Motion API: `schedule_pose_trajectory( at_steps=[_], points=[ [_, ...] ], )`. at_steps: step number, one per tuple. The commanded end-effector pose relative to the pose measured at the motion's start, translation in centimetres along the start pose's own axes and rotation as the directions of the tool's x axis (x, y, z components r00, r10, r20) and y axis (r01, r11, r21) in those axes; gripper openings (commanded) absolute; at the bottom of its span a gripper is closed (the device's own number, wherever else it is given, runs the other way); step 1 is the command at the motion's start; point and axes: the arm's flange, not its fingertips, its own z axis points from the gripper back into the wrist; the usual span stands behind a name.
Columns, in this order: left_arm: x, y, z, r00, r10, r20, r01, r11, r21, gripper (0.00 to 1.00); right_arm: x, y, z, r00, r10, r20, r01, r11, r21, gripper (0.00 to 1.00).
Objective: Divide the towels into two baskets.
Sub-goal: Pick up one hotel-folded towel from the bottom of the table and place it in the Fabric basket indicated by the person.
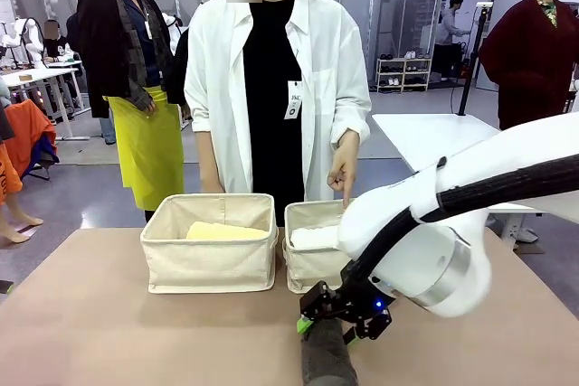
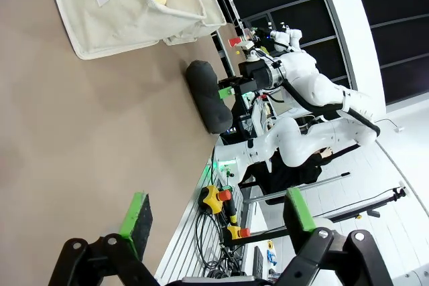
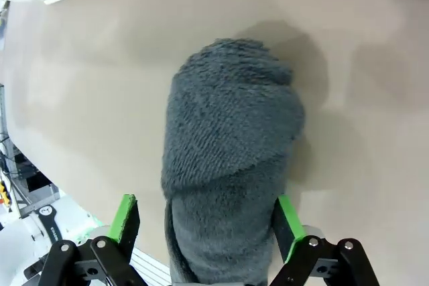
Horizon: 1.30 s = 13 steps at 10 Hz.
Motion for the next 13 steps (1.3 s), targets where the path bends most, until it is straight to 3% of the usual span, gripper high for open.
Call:
schedule_pose_trajectory(
  at_steps=[1, 4, 5, 6, 7, 8, 9, 12, 13],
  points=[
    [-0.2, -0.5, 0.2, 1.0, -0.011, 0.001, 0.011, 1.0, -0.008, 1.0, 0.3, 0.8, -2.7, 1.0, -0.012, -0.016, 0.012, 1.0, -0.006, 1.0],
    [-0.2, -0.5, 0.2, 1.0, -0.011, 0.001, 0.011, 1.0, -0.008, 1.0, 0.2, 1.0, -3.7, 0.994, 0.044, -0.099, -0.049, 0.998, -0.045, 0.97],
    [-0.2, -0.5, 0.2, 1.0, -0.011, 0.001, 0.011, 1.0, -0.008, 1.0, 0.1, 0.9, -3.5, 0.991, 0.077, -0.111, -0.084, 0.995, -0.062, 0.54],
    [-0.2, -0.5, 0.2, 1.0, -0.011, 0.001, 0.011, 1.0, -0.008, 1.0, 0.1, 1.0, -3.1, 0.989, 0.088, -0.118, -0.096, 0.993, -0.066, 0.37],
    [-0.2, -0.5, 0.2, 1.0, -0.011, 0.001, 0.011, 1.0, -0.008, 1.0, 0.1, 1.0, -3.0, 0.989, 0.093, -0.118, -0.102, 0.992, -0.071, 0.0],
    [-0.2, -0.5, 0.2, 1.0, -0.011, 0.001, 0.011, 1.0, -0.008, 1.0, 0.1, 1.1, -2.8, 0.99, 0.092, -0.111, -0.1, 0.993, -0.07, 0.37],
    [-0.2, -0.5, 0.2, 1.0, -0.011, 0.001, 0.011, 1.0, -0.008, 1.0, 0.2, 1.1, -2.7, 0.991, 0.089, -0.102, -0.097, 0.993, -0.073, 0.0],
    [-0.2, -0.5, 0.2, 1.0, -0.011, 0.001, 0.011, 1.0, -0.008, 1.0, 0.0, 1.3, -1.1, 0.991, 0.086, -0.103, -0.097, 0.99, -0.104, 0.0],
    [-0.2, -0.5, 0.2, 1.0, -0.011, 0.001, 0.011, 1.0, -0.008, 1.0, -0.1, 1.8, 0.9, 0.979, 0.142, -0.144, -0.156, 0.984, -0.09, 0.0]
  ],
)
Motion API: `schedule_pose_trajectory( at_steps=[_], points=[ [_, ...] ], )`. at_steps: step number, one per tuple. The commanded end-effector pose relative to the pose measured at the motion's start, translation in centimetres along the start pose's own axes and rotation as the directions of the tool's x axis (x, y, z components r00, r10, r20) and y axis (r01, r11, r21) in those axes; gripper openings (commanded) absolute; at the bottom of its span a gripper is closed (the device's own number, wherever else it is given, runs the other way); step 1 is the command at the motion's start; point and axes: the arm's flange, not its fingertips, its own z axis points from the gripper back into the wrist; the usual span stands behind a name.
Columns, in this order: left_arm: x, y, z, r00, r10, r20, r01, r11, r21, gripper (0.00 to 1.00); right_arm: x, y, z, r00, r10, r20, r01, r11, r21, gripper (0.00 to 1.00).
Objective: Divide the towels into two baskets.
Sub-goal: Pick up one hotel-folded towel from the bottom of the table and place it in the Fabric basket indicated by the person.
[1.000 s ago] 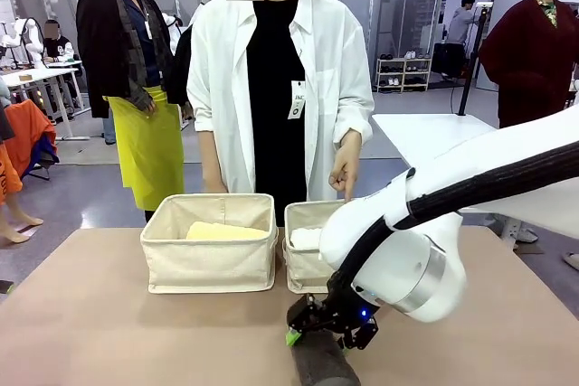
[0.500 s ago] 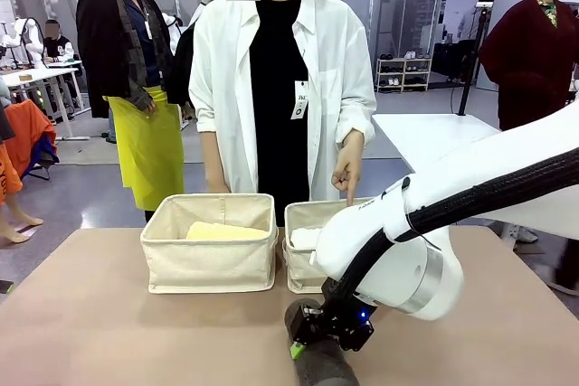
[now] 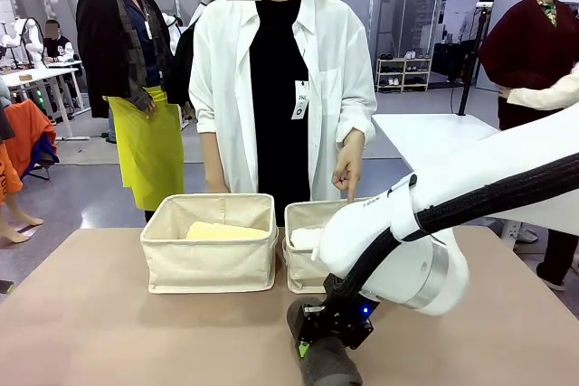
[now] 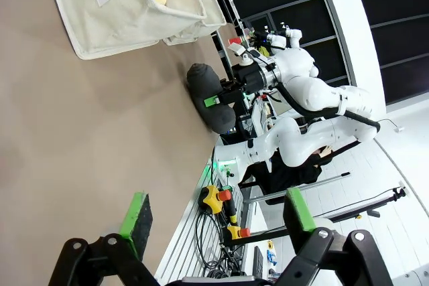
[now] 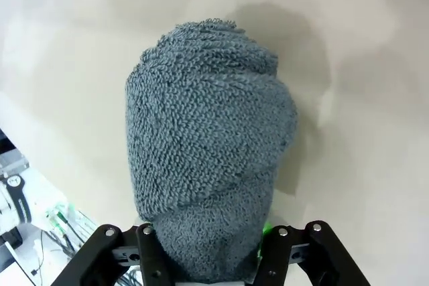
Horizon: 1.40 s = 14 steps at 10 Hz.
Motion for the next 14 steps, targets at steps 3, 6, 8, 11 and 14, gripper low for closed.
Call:
schedule_pose_trajectory(
  at_steps=[3, 6, 8, 11, 14],
  points=[
    [-0.2, -0.5, 0.2, 1.0, -0.011, 0.001, 0.011, 1.0, -0.008, 1.0, 0.3, 3.2, 10.1, 0.965, 0.24, -0.101, -0.253, 0.957, -0.139, 0.0],
    [-0.2, -0.5, 0.2, 1.0, -0.011, 0.001, 0.011, 1.0, -0.008, 1.0, 1.5, 4.9, 15.7, 0.828, 0.517, -0.218, -0.554, 0.813, -0.177, 0.0],
    [-0.2, -0.5, 0.2, 1.0, -0.011, 0.001, 0.011, 1.0, -0.008, 1.0, 0.3, 5.0, 18.1, 0.456, 0.81, -0.367, -0.875, 0.485, -0.018, 0.0],
    [-0.2, -0.5, 0.2, 1.0, -0.011, 0.001, 0.011, 1.0, -0.008, 1.0, -5.2, 3.7, 21.6, 0.155, 0.889, -0.431, -0.969, 0.222, 0.11, 0.0],
    [-0.2, -0.5, 0.2, 1.0, -0.011, 0.001, 0.011, 1.0, -0.008, 1.0, -2.7, 4.9, 19.9, 0.297, 0.865, -0.405, -0.931, 0.356, 0.077, 0.0]
  ],
)
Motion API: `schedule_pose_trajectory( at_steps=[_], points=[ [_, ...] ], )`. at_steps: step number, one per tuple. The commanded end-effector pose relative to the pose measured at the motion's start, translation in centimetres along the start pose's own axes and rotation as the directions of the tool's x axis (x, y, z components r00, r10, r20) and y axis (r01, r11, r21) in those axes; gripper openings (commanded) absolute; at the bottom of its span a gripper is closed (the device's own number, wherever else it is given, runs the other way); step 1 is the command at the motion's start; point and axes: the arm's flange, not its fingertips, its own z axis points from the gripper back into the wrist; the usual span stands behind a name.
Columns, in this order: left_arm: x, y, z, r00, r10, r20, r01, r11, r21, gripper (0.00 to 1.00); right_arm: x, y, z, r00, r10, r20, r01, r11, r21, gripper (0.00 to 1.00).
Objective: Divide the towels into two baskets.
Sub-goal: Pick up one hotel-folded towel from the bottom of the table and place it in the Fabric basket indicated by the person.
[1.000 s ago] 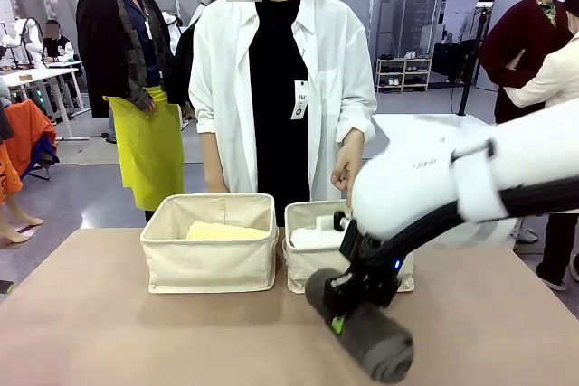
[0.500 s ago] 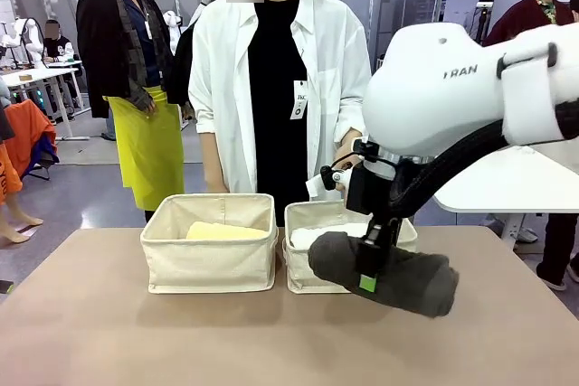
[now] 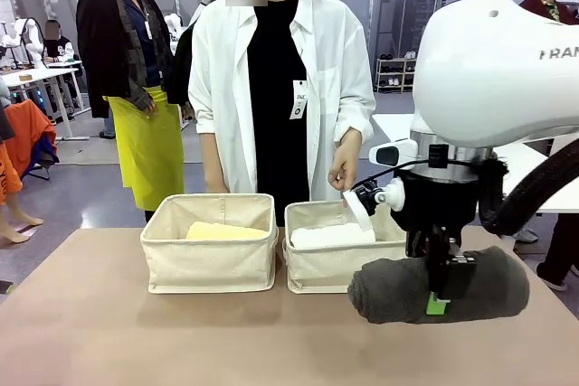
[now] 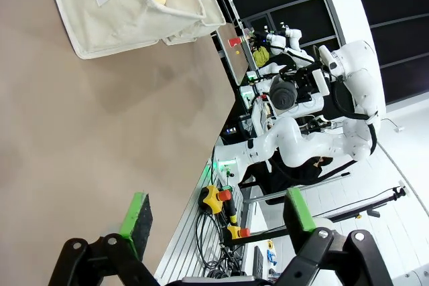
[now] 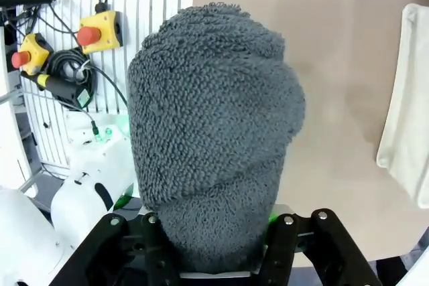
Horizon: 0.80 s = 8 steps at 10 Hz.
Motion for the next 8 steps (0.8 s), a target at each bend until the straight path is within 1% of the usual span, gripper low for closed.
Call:
schedule_pose_trajectory(
  at_steps=[1, 3, 4, 5, 6, 7, 8],
  points=[
    [-0.2, -0.5, 0.1, 1.0, -0.011, 0.0, 0.011, 1.0, -0.008, 1.0, 1.5, -1.7, 0.0, 0.996, -0.079, 0.033, 0.079, 0.997, 0.004, 0.0],
    [-0.2, -0.5, 0.1, 1.0, -0.011, 0.0, 0.011, 1.0, -0.008, 1.0, 1.5, -1.7, 0.0, 0.996, -0.079, 0.033, 0.079, 0.997, 0.004, 0.0],
    [-0.2, -0.5, 0.1, 1.0, -0.011, 0.0, 0.011, 1.0, -0.008, 1.0, 0.8, -1.6, -0.5, 0.999, -0.047, 0.012, 0.047, 0.999, 0.003, 0.37],
    [-0.2, -0.5, 0.1, 1.0, -0.011, 0.0, 0.011, 1.0, -0.008, 1.0, 1.2, -4.3, -0.6, 0.999, 0.011, 0.036, -0.009, 0.999, -0.038, 0.37],
    [-0.2, -0.5, 0.1, 1.0, -0.011, 0.0, 0.011, 1.0, -0.008, 1.0, 2.5, -7.4, -0.5, 1.0, 0.009, 0.015, -0.008, 0.997, -0.079, 0.37],
    [-0.2, -0.5, 0.1, 1.0, -0.011, 0.0, 0.011, 1.0, -0.008, 1.0, 3.1, -9.1, -0.2, 1.0, 0.007, -0.013, -0.008, 0.995, -0.1, 0.37],
    [-0.2, -0.5, 0.1, 1.0, -0.011, 0.0, 0.011, 1.0, -0.008, 1.0, 4.0, -10.8, 0.5, 0.999, 0.03, -0.02, -0.032, 0.994, -0.102, 0.37]
  ],
)
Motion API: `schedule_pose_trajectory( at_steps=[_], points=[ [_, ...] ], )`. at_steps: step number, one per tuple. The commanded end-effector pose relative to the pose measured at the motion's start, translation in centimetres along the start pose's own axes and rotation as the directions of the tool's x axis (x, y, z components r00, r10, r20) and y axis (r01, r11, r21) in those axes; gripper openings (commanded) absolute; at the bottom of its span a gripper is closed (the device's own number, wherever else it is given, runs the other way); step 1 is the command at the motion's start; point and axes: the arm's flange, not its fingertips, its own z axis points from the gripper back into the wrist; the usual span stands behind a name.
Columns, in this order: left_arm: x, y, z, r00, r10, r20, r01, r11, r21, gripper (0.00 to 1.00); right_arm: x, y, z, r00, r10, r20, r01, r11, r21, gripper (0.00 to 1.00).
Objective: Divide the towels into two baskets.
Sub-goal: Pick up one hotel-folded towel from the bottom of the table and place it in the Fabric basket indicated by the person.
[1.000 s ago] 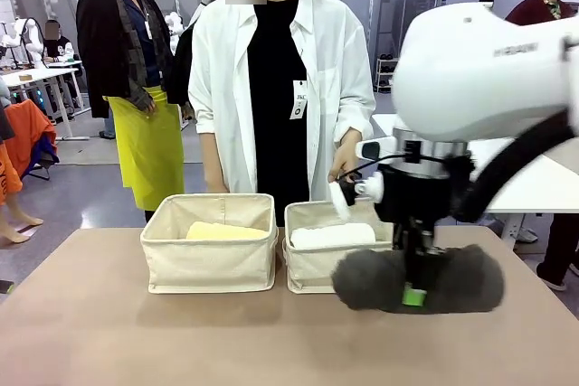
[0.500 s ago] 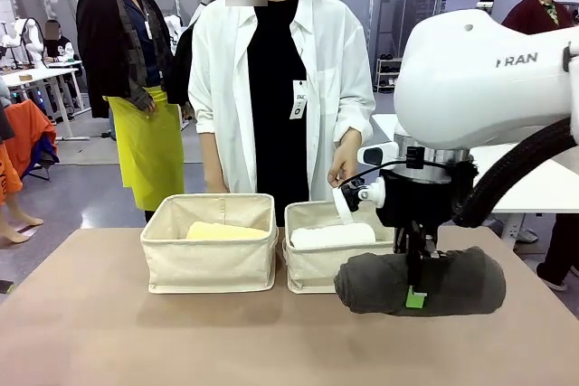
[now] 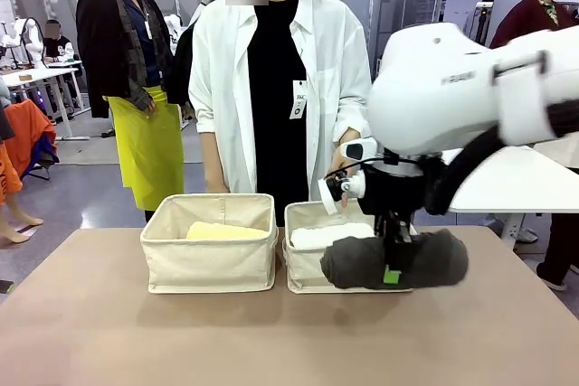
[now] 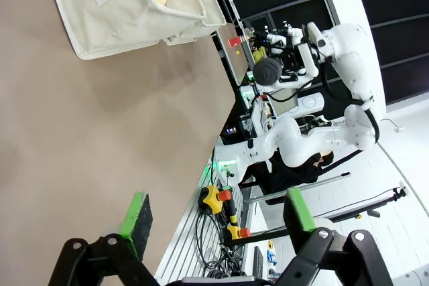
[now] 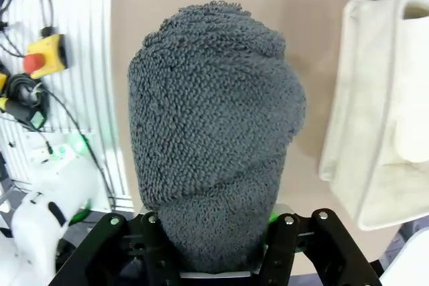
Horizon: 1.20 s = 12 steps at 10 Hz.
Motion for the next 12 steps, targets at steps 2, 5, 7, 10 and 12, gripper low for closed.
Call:
schedule_pose_trajectory(
  at_steps=[2, 5, 7, 10, 12],
  points=[
    [-0.2, -0.5, 0.2, 1.0, -0.011, 0.001, 0.011, 1.0, -0.007, 1.0, 2.3, -6.2, 2.2, 0.995, 0.068, -0.074, -0.069, 0.998, -0.008, 0.37],
    [-0.2, -0.5, 0.2, 1.0, -0.011, 0.001, 0.011, 1.0, -0.007, 1.0, 3.8, -11.9, 3.8, 0.984, 0.082, -0.16, -0.086, 0.996, -0.021, 0.37],
    [-0.2, -0.5, 0.2, 1.0, -0.011, 0.001, 0.011, 1.0, -0.007, 1.0, 4.7, -17.2, 3.1, 0.986, 0.084, -0.142, -0.088, 0.996, -0.021, 0.37],
    [-0.2, -0.5, 0.2, 1.0, -0.011, 0.001, 0.011, 1.0, -0.007, 1.0, 6.0, -23.1, 0.3, 0.989, 0.036, -0.143, -0.043, 0.998, -0.044, 0.37],
    [-0.2, -0.5, 0.2, 1.0, -0.011, 0.001, 0.011, 1.0, -0.007, 1.0, 6.1, -25.3, -2.5, 0.995, 0.027, -0.099, -0.026, 1.0, 0.008, 0.37]
  ],
)
